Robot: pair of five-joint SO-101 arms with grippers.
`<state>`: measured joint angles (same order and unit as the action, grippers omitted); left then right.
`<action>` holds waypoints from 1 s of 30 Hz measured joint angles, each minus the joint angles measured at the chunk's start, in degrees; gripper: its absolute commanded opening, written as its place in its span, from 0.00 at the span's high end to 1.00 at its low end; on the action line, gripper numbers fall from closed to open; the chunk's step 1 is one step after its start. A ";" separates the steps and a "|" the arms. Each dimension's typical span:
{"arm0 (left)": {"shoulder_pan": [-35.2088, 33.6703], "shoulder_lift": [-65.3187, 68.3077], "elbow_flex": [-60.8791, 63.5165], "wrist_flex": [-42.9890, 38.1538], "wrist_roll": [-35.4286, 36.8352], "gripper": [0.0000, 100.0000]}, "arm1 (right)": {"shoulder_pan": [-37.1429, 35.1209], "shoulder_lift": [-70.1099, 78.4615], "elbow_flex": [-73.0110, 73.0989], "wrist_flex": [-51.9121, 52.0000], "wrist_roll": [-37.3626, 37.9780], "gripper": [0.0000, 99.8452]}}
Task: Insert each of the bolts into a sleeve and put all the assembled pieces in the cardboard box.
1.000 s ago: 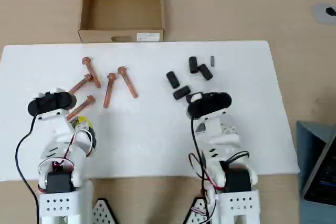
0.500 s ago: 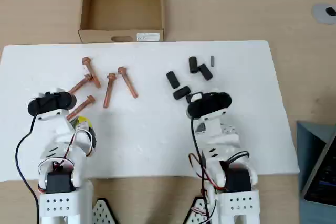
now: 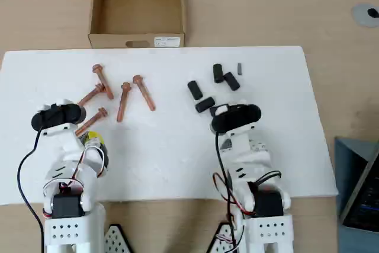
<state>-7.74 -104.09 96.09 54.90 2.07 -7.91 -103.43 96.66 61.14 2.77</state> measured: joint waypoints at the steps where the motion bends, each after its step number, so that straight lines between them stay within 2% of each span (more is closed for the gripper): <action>1: 0.00 0.00 0.00 0.00 0.00 1.00 | 0.00 0.00 0.00 0.00 0.00 0.99; 30: 0.00 0.00 0.00 0.00 0.00 1.00 | -0.88 0.00 0.00 0.00 0.00 0.99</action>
<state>-7.74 -104.09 96.09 54.90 2.07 -8.79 -103.43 96.66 61.14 2.77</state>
